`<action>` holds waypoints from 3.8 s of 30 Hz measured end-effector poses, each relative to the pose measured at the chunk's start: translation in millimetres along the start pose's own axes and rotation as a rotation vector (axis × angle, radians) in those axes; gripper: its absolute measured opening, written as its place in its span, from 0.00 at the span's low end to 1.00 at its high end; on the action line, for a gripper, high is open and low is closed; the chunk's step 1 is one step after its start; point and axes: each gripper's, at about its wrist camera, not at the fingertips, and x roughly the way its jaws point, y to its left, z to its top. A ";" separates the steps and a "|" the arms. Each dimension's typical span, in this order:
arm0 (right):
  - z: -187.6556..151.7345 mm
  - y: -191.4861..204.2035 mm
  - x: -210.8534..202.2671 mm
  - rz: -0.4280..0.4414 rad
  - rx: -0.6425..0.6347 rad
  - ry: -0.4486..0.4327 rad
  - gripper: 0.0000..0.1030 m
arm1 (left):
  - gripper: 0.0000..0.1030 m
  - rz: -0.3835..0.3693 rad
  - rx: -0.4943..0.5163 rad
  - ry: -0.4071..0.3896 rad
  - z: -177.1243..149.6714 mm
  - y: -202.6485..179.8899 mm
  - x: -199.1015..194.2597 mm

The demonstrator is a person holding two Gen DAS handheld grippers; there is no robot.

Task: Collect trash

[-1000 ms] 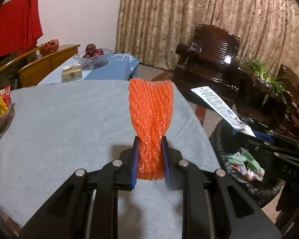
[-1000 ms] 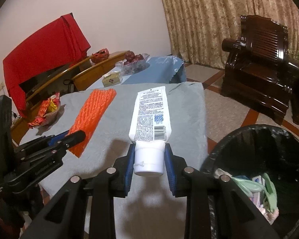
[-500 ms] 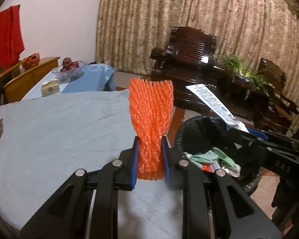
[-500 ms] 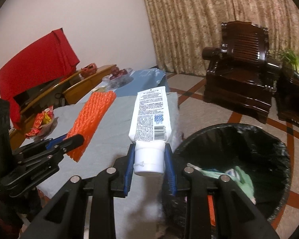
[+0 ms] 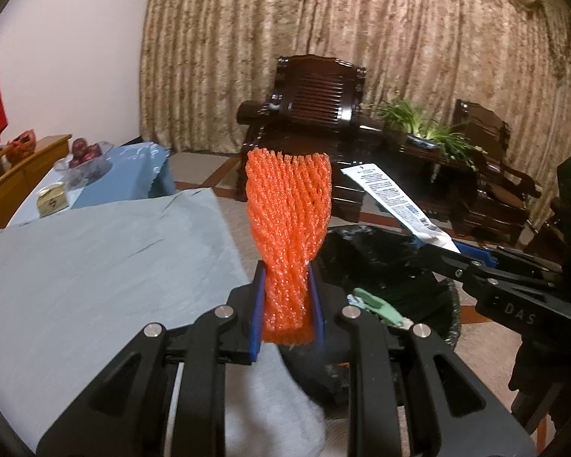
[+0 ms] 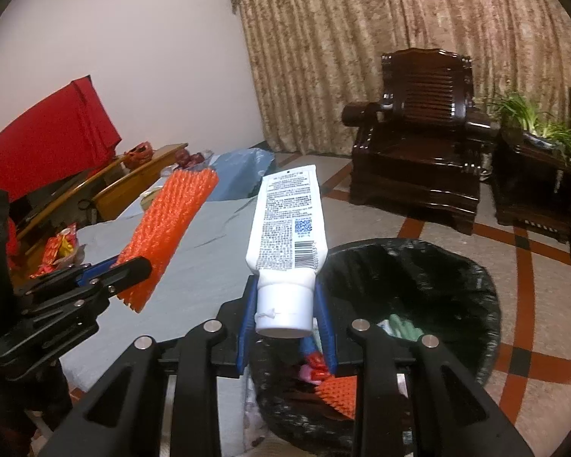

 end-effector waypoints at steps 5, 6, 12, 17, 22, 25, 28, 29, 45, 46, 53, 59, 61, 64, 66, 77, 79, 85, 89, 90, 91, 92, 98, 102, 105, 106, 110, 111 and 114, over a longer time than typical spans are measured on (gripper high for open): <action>0.4 -21.1 -7.1 -0.035 0.017 -0.008 0.28 | 0.19 -0.046 0.035 0.000 6.1 -22.6 11.8; 0.1 -24.8 -7.2 -0.041 0.021 -0.008 0.28 | 0.19 -0.050 0.040 0.000 6.0 -25.5 13.5; -4.1 -49.4 -7.2 -0.086 0.057 0.003 0.28 | 0.19 -0.094 0.077 0.022 8.2 -47.0 41.2; -6.9 -69.5 -1.8 -0.121 0.075 0.018 0.28 | 0.19 -0.120 0.092 0.047 5.4 -57.4 66.6; -12.3 -87.7 12.8 -0.150 0.086 0.052 0.28 | 0.20 -0.146 0.095 0.087 0.8 -64.1 98.8; -17.5 -100.4 28.1 -0.166 0.097 0.085 0.28 | 0.20 -0.151 0.108 0.111 -0.6 -68.0 120.0; -21.2 -110.2 37.9 -0.172 0.109 0.104 0.28 | 0.20 -0.148 0.121 0.129 -2.7 -72.5 136.4; -22.2 -113.8 43.0 -0.173 0.116 0.113 0.28 | 0.20 -0.149 0.120 0.135 -2.4 -73.2 141.1; -22.9 -117.4 51.9 -0.216 0.107 0.119 0.90 | 0.84 -0.159 0.074 0.175 -0.4 -45.6 157.7; -22.7 -116.5 50.6 -0.216 0.107 0.118 0.92 | 0.86 -0.154 0.073 0.170 -0.5 -44.1 154.1; -23.5 -101.4 27.2 -0.189 0.127 0.096 0.94 | 0.88 -0.116 0.052 0.139 -3.5 -20.4 114.6; -21.0 -78.3 6.7 -0.162 0.099 0.075 0.94 | 0.90 -0.064 0.016 0.113 -10.0 -5.6 74.1; -20.0 -70.1 0.5 -0.160 0.083 0.067 0.94 | 0.90 -0.048 0.009 0.105 -11.6 -2.3 62.4; -18.4 -56.4 -7.6 -0.150 0.053 0.057 0.94 | 0.90 -0.035 -0.003 0.096 -14.3 0.1 45.5; -17.0 -46.3 -12.4 -0.142 0.031 0.056 0.94 | 0.91 -0.023 -0.010 0.092 -16.8 2.0 35.6; -4.9 -11.7 -35.5 -0.124 -0.014 0.020 0.94 | 0.91 0.030 -0.020 0.027 -13.2 4.4 -9.5; -2.3 -6.4 -39.0 -0.125 -0.022 0.011 0.94 | 0.91 0.035 -0.022 0.011 -10.9 4.1 -17.7; 4.7 5.5 -48.8 -0.115 -0.038 -0.011 0.94 | 0.91 0.042 -0.031 -0.029 -4.9 4.7 -35.6; 8.4 12.8 -55.2 -0.107 -0.056 -0.027 0.94 | 0.91 0.044 -0.036 -0.045 -2.8 4.6 -44.8; 9.6 14.6 -56.4 -0.104 -0.060 -0.031 0.94 | 0.91 0.043 -0.037 -0.049 -1.6 4.7 -47.6; 10.3 16.0 -57.2 -0.102 -0.063 -0.033 0.94 | 0.91 0.042 -0.038 -0.052 -1.1 4.7 -49.0; 11.2 18.1 -58.0 -0.099 -0.067 -0.037 0.94 | 0.91 0.042 -0.039 -0.056 -0.3 4.6 -50.6; 13.3 23.5 -60.1 -0.093 -0.083 -0.047 0.94 | 0.91 0.045 -0.047 -0.066 1.4 4.7 -56.2; 13.3 25.6 -60.7 -0.093 -0.091 -0.050 0.94 | 0.91 0.047 -0.045 -0.068 0.7 5.9 -56.7; 12.9 25.6 -61.1 -0.091 -0.092 -0.050 0.94 | 0.91 0.050 -0.044 -0.068 0.7 6.3 -57.7; 12.9 25.9 -61.5 -0.091 -0.093 -0.050 0.94 | 0.91 0.050 -0.044 -0.069 0.8 6.6 -58.2; 12.8 26.2 -61.6 -0.091 -0.093 -0.052 0.94 | 0.91 0.050 -0.045 -0.070 1.1 7.3 -59.0; 12.6 26.5 -61.5 -0.090 -0.094 -0.052 0.94 | 0.91 0.049 -0.044 -0.070 0.8 6.9 -58.1; 12.5 27.8 -61.0 -0.088 -0.096 -0.053 0.94 | 0.91 0.050 -0.045 -0.070 1.4 8.2 -58.9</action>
